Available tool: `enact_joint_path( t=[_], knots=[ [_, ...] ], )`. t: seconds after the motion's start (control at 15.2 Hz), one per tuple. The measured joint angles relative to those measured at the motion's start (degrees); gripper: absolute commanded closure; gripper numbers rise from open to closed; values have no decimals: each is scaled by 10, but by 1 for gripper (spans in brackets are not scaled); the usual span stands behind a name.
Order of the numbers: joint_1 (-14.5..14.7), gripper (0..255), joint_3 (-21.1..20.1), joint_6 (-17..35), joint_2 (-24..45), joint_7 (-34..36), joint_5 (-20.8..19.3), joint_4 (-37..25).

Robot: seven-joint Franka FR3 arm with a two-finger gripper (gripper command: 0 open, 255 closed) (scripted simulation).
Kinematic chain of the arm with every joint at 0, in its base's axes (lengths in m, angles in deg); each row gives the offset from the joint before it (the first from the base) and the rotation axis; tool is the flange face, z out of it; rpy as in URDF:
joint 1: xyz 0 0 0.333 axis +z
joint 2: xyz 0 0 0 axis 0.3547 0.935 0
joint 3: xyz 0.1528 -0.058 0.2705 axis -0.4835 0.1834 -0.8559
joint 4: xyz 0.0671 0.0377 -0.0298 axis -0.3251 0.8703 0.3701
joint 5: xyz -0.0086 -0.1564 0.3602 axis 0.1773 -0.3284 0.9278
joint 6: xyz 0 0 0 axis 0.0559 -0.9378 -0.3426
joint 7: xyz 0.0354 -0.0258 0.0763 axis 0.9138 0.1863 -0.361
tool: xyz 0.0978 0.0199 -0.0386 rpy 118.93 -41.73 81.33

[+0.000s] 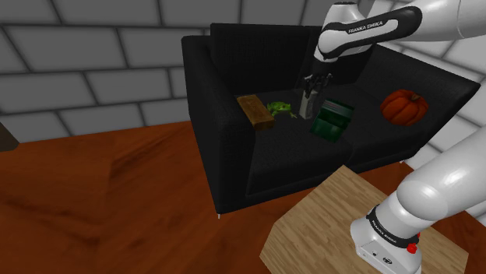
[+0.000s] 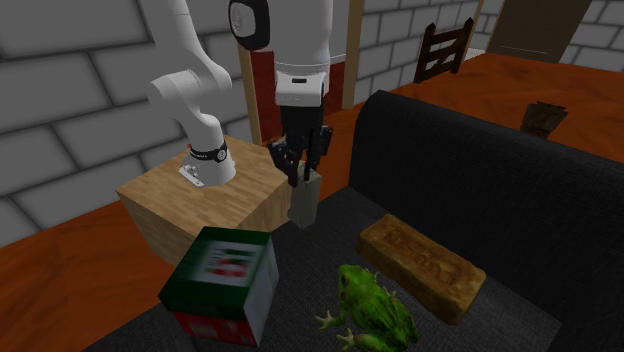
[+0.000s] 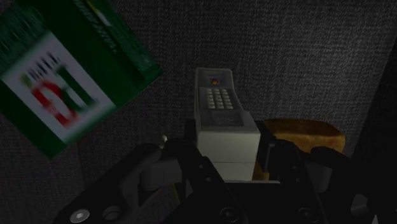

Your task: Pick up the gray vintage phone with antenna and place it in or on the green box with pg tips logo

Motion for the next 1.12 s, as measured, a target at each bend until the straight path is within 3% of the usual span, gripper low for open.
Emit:
enact_joint_path(
  t=[1.12],
  knots=[
    [1,255,-2,-130,-24,-9,3,-107]
  ],
)
